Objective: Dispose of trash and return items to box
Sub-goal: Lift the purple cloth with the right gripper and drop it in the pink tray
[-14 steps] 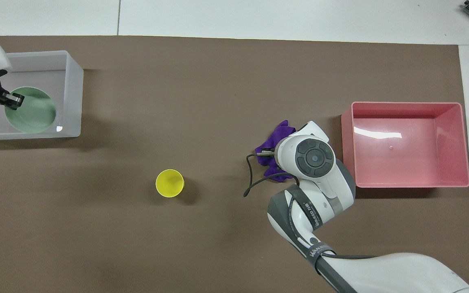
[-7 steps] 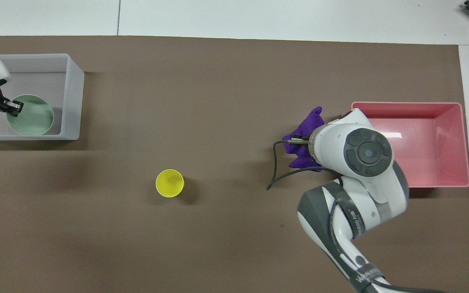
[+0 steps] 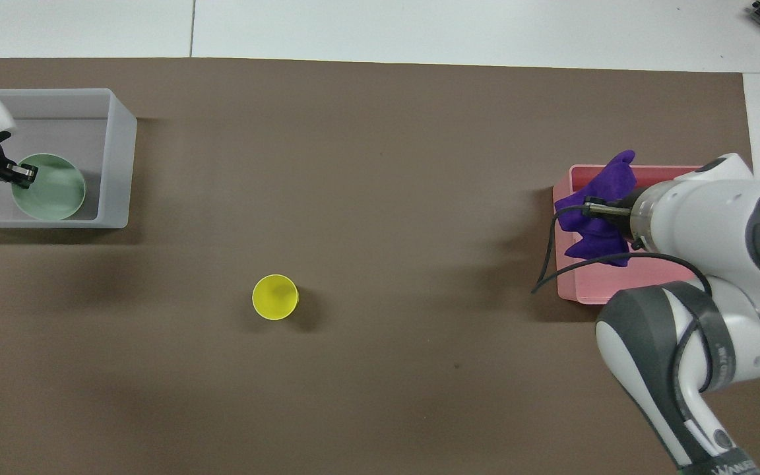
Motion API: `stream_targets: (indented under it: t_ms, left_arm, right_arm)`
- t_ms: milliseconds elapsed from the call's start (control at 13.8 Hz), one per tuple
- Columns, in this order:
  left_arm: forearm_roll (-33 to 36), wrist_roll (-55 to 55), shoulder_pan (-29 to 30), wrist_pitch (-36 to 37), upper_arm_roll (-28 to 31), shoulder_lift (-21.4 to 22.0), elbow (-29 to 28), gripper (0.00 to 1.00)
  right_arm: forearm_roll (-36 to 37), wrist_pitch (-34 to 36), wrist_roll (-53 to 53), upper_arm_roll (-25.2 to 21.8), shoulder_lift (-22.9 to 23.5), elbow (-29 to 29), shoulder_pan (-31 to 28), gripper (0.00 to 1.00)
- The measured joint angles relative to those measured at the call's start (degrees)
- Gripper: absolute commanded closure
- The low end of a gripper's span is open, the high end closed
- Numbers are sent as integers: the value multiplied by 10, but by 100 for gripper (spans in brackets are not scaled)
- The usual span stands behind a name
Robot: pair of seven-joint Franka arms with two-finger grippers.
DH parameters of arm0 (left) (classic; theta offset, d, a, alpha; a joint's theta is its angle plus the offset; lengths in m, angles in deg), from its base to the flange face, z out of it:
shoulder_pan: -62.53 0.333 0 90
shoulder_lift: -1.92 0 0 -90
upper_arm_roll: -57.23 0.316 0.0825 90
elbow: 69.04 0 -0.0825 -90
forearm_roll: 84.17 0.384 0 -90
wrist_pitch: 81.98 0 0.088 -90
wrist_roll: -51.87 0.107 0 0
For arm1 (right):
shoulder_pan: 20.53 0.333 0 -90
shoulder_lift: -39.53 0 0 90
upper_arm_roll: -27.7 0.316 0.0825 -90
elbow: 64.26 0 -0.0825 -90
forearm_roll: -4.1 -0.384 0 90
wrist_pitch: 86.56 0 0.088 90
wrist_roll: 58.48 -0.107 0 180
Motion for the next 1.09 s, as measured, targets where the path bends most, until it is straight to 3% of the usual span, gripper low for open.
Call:
stream_targets:
  t_ms: [73, 145, 218, 364, 582, 873, 945, 1018, 1091]
  left_arm:
    - [0, 0, 0, -3, -1, 0, 0, 92]
    - [0, 0, 0, -5, -2, 0, 0, 19]
    - [-3, 0, 0, -7, -2, 0, 0, 0]
    - [-17, 0, 0, -10, -6, 0, 2, 0]
    - [-29, 0, -1, -8, -13, 3, 13, 0]
    - [-30, 0, -16, 36, -17, 37, 19, 0]
    - [-30, 0, -16, 59, -17, 49, 20, 0]
    - [-32, 0, -16, 85, -19, 61, 21, 0]
    - [-42, 0, -17, 118, -27, 76, 21, 0]
  right_arm:
    - [0, 0, 5, 0, 0, 0, -12, 100]
    - [0, 0, 9, 0, 0, 0, -23, 100]
    - [0, 0, 12, 0, 0, 1, -33, 100]
    - [0, 0, 14, -1, 2, 6, -53, 100]
    - [0, 0, 14, -1, 10, 19, -84, 91]
    - [-10, -1, 14, -1, 40, 38, -109, 88]
    - [-17, -2, 14, -1, 51, 38, -111, 67]
    - [-19, -6, 14, -1, 60, 38, -112, 23]
    - [-20, -14, 14, -1, 68, 38, -113, 0]
